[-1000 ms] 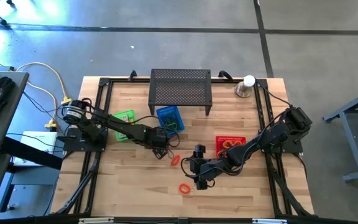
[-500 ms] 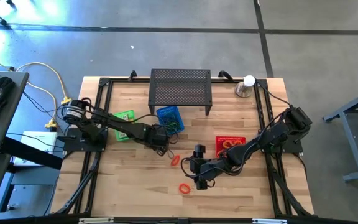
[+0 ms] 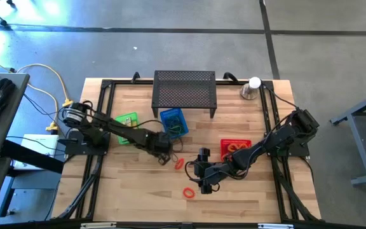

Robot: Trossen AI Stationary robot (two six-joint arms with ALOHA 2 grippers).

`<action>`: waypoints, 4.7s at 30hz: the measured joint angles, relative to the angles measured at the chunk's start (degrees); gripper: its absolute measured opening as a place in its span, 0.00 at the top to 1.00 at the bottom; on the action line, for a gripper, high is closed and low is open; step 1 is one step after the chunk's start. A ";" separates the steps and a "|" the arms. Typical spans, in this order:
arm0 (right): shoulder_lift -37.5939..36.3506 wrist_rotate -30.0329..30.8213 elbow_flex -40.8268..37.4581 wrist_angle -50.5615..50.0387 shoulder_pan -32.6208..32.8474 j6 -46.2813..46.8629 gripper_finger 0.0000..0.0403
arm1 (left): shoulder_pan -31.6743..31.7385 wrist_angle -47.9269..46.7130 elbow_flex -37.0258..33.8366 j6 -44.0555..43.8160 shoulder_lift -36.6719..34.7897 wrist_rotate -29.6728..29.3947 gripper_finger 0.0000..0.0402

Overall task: Pick & Place Office Desk Supplies
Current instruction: Put the green rubber band into the blue basket, then put the red spring keychain into the red basket

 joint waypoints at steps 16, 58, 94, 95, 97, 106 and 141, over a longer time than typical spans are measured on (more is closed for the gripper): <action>0.00 0.15 0.00 0.60 -0.02 0.11 0.28 | -3.61 8.79 0.41 7.86 -13.96 -16.72 1.00; 0.00 0.22 0.00 0.08 -0.11 -0.04 0.28 | 13.89 14.44 0.43 23.62 -8.61 -15.70 1.00; 0.00 -0.95 0.00 -5.49 1.13 3.29 0.28 | -9.25 10.81 0.45 46.31 -13.67 -8.94 0.65; 0.00 -1.07 0.00 -5.47 1.16 3.31 0.28 | -9.98 10.59 0.41 45.97 -13.39 -6.97 0.65; 0.00 -1.07 0.00 -5.40 1.14 3.34 0.28 | -11.40 11.18 -0.16 45.24 -13.29 -4.66 0.65; 0.00 -1.05 0.00 -4.84 0.98 3.19 0.28 | -12.58 30.68 -5.47 47.32 -9.44 -4.97 0.65; 0.00 -0.98 0.01 -5.27 0.70 3.15 0.28 | -8.84 45.32 -5.89 35.52 9.83 -6.45 0.64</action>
